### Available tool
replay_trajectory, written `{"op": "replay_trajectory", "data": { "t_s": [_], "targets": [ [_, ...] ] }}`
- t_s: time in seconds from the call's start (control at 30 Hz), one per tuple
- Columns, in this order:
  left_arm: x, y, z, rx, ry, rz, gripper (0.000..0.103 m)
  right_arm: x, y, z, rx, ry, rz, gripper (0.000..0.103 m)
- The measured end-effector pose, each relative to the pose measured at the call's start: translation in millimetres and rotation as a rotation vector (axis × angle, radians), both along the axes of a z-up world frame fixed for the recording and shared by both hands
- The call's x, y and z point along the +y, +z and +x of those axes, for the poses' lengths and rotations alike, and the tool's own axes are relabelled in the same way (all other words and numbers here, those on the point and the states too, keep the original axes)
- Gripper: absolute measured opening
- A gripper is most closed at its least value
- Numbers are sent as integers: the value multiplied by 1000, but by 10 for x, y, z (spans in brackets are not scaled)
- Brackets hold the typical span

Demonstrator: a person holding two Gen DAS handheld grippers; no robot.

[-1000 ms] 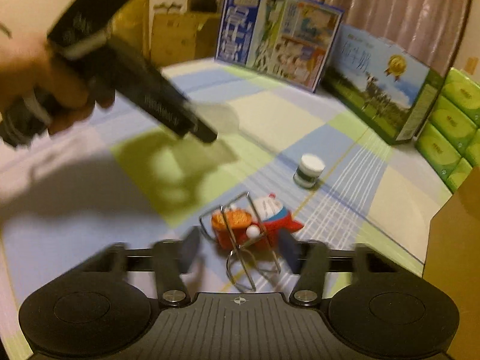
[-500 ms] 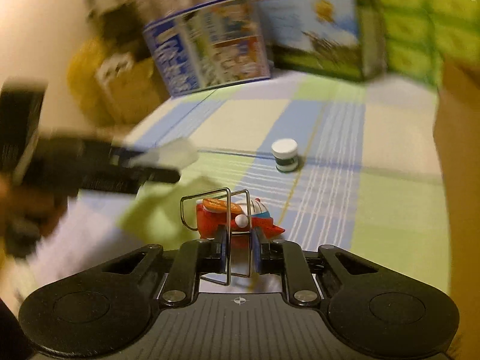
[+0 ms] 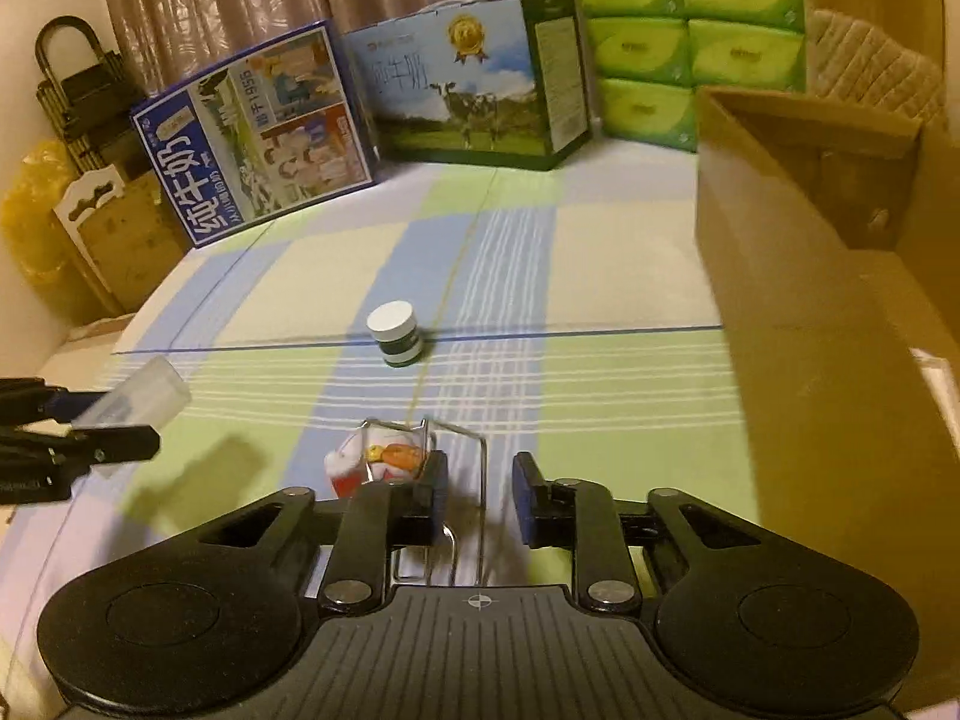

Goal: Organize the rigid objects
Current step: 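Raise the wire stand higher above the table with the right tool, then drop the clear cup from the left tool while the right tool drops the stand into the box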

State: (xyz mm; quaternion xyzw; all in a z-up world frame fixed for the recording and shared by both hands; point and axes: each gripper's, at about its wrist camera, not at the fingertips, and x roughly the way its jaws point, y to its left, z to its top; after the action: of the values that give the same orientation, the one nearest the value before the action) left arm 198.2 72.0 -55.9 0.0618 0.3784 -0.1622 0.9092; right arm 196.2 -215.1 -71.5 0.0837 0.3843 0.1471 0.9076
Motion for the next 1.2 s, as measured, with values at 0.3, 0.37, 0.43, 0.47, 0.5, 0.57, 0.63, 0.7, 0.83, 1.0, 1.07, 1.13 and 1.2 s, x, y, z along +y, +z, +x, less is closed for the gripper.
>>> {"op": "replay_trajectory", "data": {
  "t_s": [0.3, 0.37, 0.43, 0.47, 0.5, 0.57, 0.63, 0.7, 0.83, 1.0, 1.07, 1.13, 1.2],
  "targets": [
    [-21, 36, -26, -11, -11, -3, 48, 51, -14, -308, -5, 41, -33, 53],
    [-24, 35, -26, -12, -12, -2, 48, 118, 1, -387, -17, 79, -90, 53],
    [-37, 30, -27, -11, -16, 1, 48, 216, -3, -415, -41, 136, -160, 54],
    [-47, 29, -28, -11, -20, 2, 48, 275, -19, -409, -46, 166, -210, 54],
    [-54, 30, -28, -11, -24, 2, 48, 305, -41, -401, -45, 181, -236, 54],
    [-77, 32, -26, -12, -29, 1, 48, 297, -105, -358, -32, 177, -250, 54],
    [-107, 27, -14, -11, -37, 2, 48, 253, -188, -276, 4, 149, -241, 54],
    [-135, 18, -3, -10, -43, 8, 48, 220, -250, -233, 36, 143, -199, 54],
    [-169, 10, 5, -10, -53, 7, 48, 215, -262, -197, 60, 136, -184, 25],
    [-209, 10, -4, -12, -65, 9, 48, 305, -146, -318, -31, 99, -451, 24],
    [-221, 19, -18, -15, -69, 2, 48, 310, -75, -396, -79, 95, -500, 23],
    [-243, 24, -30, -16, -73, 0, 48, 293, -20, -450, -106, 90, -494, 23],
    [-275, 24, -38, -12, -74, 8, 48, 258, 48, -497, -113, 86, -459, 24]
  ]
}}
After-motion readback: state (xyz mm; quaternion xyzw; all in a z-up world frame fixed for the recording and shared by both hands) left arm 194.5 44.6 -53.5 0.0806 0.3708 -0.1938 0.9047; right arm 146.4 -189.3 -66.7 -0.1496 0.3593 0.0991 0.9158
